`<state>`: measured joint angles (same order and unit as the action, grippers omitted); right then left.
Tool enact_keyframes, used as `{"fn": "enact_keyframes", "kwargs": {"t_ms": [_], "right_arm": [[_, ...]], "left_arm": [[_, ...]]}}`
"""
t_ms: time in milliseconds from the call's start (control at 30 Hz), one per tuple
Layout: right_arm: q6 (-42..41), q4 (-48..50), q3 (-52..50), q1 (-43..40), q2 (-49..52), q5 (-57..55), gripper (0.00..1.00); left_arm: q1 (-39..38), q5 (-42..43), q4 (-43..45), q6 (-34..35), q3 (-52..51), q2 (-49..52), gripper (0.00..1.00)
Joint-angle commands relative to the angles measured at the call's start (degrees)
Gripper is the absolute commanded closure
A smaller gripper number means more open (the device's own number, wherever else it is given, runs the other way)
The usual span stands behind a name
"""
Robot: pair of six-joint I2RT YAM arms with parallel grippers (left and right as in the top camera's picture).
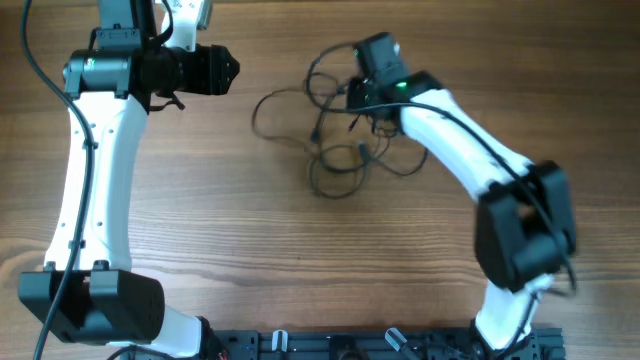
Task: Untangle cables
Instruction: 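Pull the grasped cable up and away to the upper right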
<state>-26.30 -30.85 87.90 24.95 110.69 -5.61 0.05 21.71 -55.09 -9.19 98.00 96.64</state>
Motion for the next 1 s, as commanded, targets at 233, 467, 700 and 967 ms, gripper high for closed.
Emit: {"fn": "enact_keyframes", "kwargs": {"t_ms": [233, 467, 700, 967], "right_arm": [[0.9, -0.3, 3.4, 0.5, -23.3, 3.0, 0.95], [1.1, -2.5, 11.5, 0.5, -30.1, 5.2, 0.96], [5.0, -6.1, 19.6, 0.5, -30.4, 6.1, 0.96], [12.7, -3.1, 25.2, 0.5, -30.3, 9.8, 0.96]], "left_arm": [[0.2, 0.5, 0.1, -1.0, 0.5, 0.7, 0.35], [0.2, 1.4, -0.3, -1.1, 0.5, 0.7, 0.36], [0.2, 1.4, -0.2, -1.1, 0.5, 0.7, 0.36], [0.2, 1.5, -0.2, -1.1, 0.5, 0.7, 0.36]]}}
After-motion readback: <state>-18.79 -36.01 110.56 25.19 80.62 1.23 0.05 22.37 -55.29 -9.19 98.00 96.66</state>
